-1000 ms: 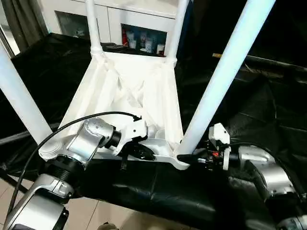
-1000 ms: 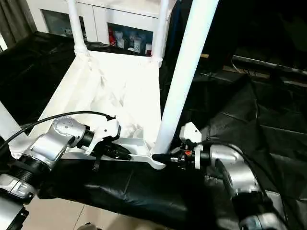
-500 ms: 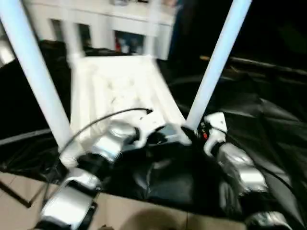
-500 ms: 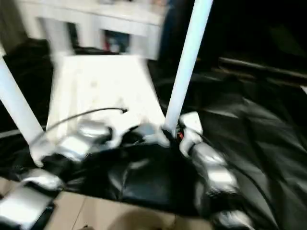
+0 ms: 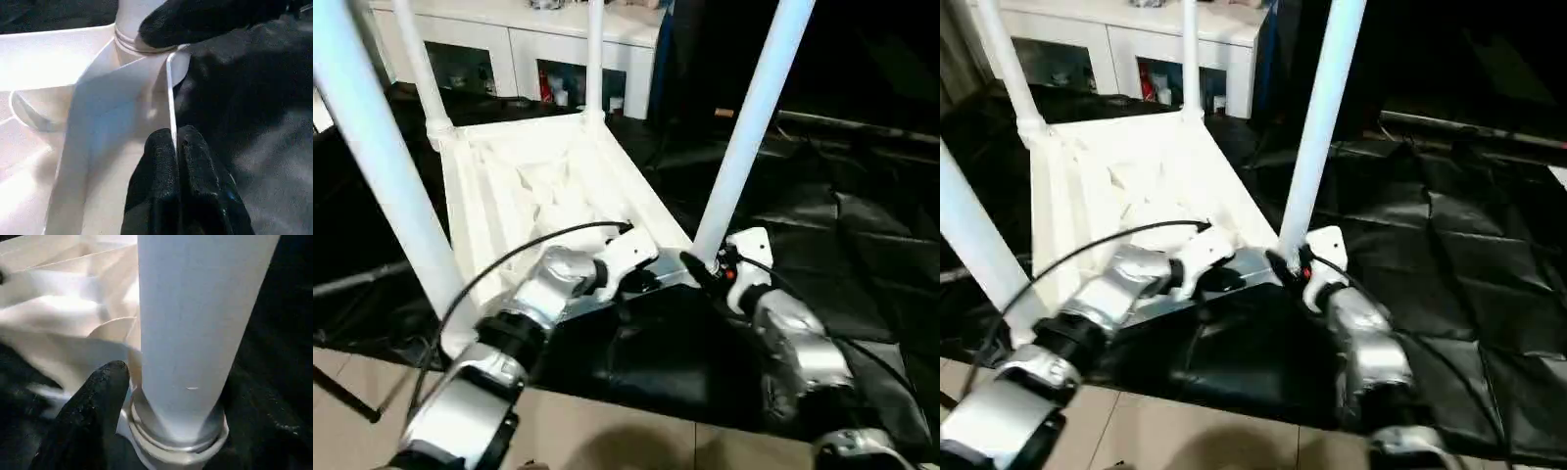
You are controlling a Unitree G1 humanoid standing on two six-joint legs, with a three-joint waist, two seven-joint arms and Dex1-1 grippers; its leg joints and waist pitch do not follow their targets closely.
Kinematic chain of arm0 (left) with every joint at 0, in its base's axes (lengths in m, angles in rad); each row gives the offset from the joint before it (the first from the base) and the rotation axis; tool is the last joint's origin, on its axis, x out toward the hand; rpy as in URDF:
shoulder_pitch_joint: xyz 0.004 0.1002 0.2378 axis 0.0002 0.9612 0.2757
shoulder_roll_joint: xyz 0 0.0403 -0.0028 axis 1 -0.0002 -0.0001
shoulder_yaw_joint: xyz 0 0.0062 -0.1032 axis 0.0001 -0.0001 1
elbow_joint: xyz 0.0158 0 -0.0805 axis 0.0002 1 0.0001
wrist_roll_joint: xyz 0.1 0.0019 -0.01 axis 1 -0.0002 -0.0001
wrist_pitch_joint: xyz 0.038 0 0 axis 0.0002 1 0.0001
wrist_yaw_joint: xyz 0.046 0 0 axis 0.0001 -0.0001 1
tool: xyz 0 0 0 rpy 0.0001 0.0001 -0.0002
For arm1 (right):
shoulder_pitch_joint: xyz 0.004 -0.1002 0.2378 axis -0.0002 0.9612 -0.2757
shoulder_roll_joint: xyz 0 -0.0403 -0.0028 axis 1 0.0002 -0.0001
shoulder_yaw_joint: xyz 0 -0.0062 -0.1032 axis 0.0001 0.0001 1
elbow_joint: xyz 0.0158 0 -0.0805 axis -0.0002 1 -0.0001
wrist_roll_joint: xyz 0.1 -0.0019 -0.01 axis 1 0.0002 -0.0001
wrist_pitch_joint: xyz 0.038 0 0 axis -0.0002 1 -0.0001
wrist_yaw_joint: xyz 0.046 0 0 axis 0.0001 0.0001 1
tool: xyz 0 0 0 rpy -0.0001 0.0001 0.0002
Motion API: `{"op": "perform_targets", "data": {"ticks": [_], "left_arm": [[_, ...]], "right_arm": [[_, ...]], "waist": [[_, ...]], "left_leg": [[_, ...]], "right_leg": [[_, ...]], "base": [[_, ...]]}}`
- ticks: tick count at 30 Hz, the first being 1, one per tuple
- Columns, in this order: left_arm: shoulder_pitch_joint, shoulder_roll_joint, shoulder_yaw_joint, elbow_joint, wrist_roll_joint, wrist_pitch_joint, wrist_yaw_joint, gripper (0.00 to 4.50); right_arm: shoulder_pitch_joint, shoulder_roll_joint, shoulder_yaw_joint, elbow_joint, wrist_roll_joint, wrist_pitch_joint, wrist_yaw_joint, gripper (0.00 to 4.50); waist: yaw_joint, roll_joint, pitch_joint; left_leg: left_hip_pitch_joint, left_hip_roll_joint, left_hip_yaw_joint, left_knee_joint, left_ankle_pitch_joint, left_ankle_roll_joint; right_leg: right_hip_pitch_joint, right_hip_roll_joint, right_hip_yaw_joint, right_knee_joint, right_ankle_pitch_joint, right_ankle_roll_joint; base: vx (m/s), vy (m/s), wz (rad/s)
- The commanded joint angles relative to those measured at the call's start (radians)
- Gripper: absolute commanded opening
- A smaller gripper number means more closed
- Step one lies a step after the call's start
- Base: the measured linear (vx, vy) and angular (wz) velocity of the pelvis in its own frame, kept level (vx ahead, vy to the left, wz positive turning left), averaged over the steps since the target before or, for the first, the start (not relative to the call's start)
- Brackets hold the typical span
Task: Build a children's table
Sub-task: Rotate leg to tighten
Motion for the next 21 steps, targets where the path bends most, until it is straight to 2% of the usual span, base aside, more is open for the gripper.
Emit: {"op": "perform_targets", "data": {"ticks": [1, 2, 4, 6, 7, 8, 9, 10, 11, 12, 13, 14, 15, 16, 18, 21], "left_arm": [[0.014, 0.006, -0.037, -0.043, -0.026, -0.022, -0.106, 0.00], [0.020, 0.029, -0.042, -0.059, -0.032, -0.012, -0.148, 0.00], [0.023, 0.045, -0.044, -0.070, -0.036, -0.005, -0.177, 0.00], [0.025, 0.053, -0.046, -0.075, -0.038, -0.002, -0.193, 0.00], [0.032, 0.084, -0.052, -0.092, -0.047, 0.009, -0.248, 0.00], [0.032, 0.084, -0.052, -0.092, -0.047, 0.009, -0.248, 0.00], [0.042, 0.130, -0.061, -0.116, -0.059, 0.030, -0.325, 0.00], [0.042, 0.130, -0.061, -0.116, -0.059, 0.030, -0.325, 0.00], [0.045, 0.145, -0.064, -0.124, -0.062, 0.038, -0.348, 0.00], [0.046, 0.147, -0.064, -0.125, -0.063, 0.039, -0.351, 0.00], [0.049, 0.156, -0.066, -0.135, -0.066, 0.049, -0.366, 0.00], [0.055, 0.174, -0.067, -0.153, -0.072, 0.072, -0.396, 0.00], [0.057, 0.181, -0.066, -0.160, -0.075, 0.082, -0.408, 0.00], [0.058, 0.185, -0.066, -0.165, -0.076, 0.088, -0.415, 0.00], [0.060, 0.187, -0.065, -0.170, -0.077, 0.092, -0.419, 0.00], [0.063, 0.192, -0.067, -0.180, -0.081, 0.100, -0.426, 0.00]], "right_arm": [[0.009, -0.021, 0.083, -0.061, 0.045, 0.013, 0.197, 3.02], [0.014, -0.051, 0.082, -0.079, 0.064, 0.027, 0.254, 3.02], [0.017, -0.072, 0.081, -0.092, 0.076, 0.036, 0.292, 3.02], [0.019, -0.082, 0.080, -0.097, 0.082, 0.041, 0.314, 3.02], [0.018, -0.111, 0.083, -0.102, 0.088, 0.044, 0.362, 3.02], [0.018, -0.111, 0.083, -0.102, 0.088, 0.044, 0.362, 3.02], [0.013, -0.145, 0.086, -0.102, 0.098, 0.049, 0.426, 3.02], [0.013, -0.145, 0.086, -0.102, 0.098, 0.049, 0.426, 3.02], [0.011, -0.154, 0.086, -0.101, 0.103, 0.052, 0.445, 3.02], [0.010, -0.155, 0.086, -0.101, 0.103, 0.053, 0.448, 3.02], [0.009, -0.158, 0.086, -0.100, 0.107, 0.056, 0.458, 2.77], [0.007, -0.165, 0.089, -0.099, 0.111, 0.061, 0.479, 2.77], [0.007, -0.167, 0.092, -0.099, 0.112, 0.063, 0.487, 2.77], [0.007, -0.169, 0.095, -0.099, 0.112, 0.066, 0.496, 2.77], [0.009, -0.170, 0.098, -0.101, 0.111, 0.067, 0.502, 2.40], [0.012, -0.172, 0.102, -0.104, 0.113, 0.069, 0.512, 2.33]], "waist": [[0.003, 0.002, -0.045], [0.005, 0.001, -0.044], [0.005, 0.002, -0.047], [0.007, 0.006, -0.052], [0.008, 0.001, -0.055], [0.010, 0.002, -0.061], [0.011, 0.006, -0.065], [0.011, 0.008, -0.066], [0.008, 0.004, -0.064], [0.009, 0.005, -0.068], [0.010, 0.005, -0.069], [0.010, 0.002, -0.066], [0.013, 0.002, -0.063], [0.014, 0.003, -0.061], [0.016, 0.002, -0.057], [0.018, 0.002, -0.055]], "left_leg": [[-0.013, 0.019, 0.010, -0.080, -0.249, 0.050], [-0.007, 0.019, 0.015, -0.077, -0.256, 0.059], [-0.009, 0.021, 0.017, -0.076, -0.249, 0.064], [-0.008, 0.023, 0.022, -0.071, -0.185, 0.064], [-0.011, 0.022, 0.025, -0.067, -0.145, 0.069], [-0.014, 0.020, 0.027, -0.062, -0.087, 0.081], [-0.014, 0.019, 0.026, -0.057, -0.029, 0.098], [-0.014, 0.018, 0.025, -0.055, -0.008, 0.108], [-0.019, 0.016, 0.027, -0.051, 0.010, 0.123], [-0.013, 0.015, 0.030, -0.048, 0.012, 0.135], [-0.012, 0.015, 0.030, -0.046, 0.022, 0.140], [-0.010, 0.015, 0.033, -0.047, 0.008, 0.149], [-0.012, 0.018, 0.034, -0.051, -0.021, 0.146], [-0.010, 0.020, 0.035, -0.054, -0.054, 0.131], [-0.008, 0.021, 0.036, -0.057, -0.095, 0.107], [-0.008, 0.021, 0.036, -0.062, -0.135, 0.075]], "right_leg": [[0.038, -0.034, 0.041, -0.085, -0.321, -0.149], [0.031, -0.033, 0.044, -0.086, -0.312, -0.166], [0.033, -0.033, 0.046, -0.080, -0.291, -0.188], [0.032, -0.032, 0.047, -0.070, -0.199, -0.216], [0.036, -0.028, 0.047, -0.060, -0.126, -0.236], [0.045, -0.025, 0.045, -0.046, -0.042, -0.254], [0.046, -0.024, 0.045, -0.036, 0.050, -0.274], [0.047, -0.022, 0.044, -0.031, 0.088, -0.283], [0.047, -0.019, 0.044, -0.028, 0.134, -0.294], [0.046, -0.022, 0.046, -0.025, 0.161, -0.310], [0.045, -0.021, 0.046, -0.023, 0.181, -0.318], [0.042, -0.019, 0.046, -0.024, 0.175, -0.325], [0.044, -0.023, 0.046, -0.028, 0.126, -0.321], [0.043, -0.025, 0.047, -0.031, 0.075, -0.312], [0.042, -0.024, 0.049, -0.037, 0.015, -0.297], [0.040, -0.024, 0.051, -0.043, -0.050, -0.271]], "base": [[0.000, 0.000, 0.00], [0.050, -0.013, 0.07], [0.057, -0.016, 0.06], [0.072, -0.021, 0.05], [0.070, -0.012, 0.03], [0.060, 0.011, -0.02], [0.084, 0.026, -0.04], [0.000, 0.000, 0.00], [0.052, 0.023, -0.03], [0.000, 0.000, 0.00], [0.059, 0.013, 0.00], [0.000, 0.000, 0.00], [0.000, 0.000, 0.00], [0.000, 0.000, 0.00], [0.000, 0.000, 0.00], [0.000, 0.000, 0.00]]}}
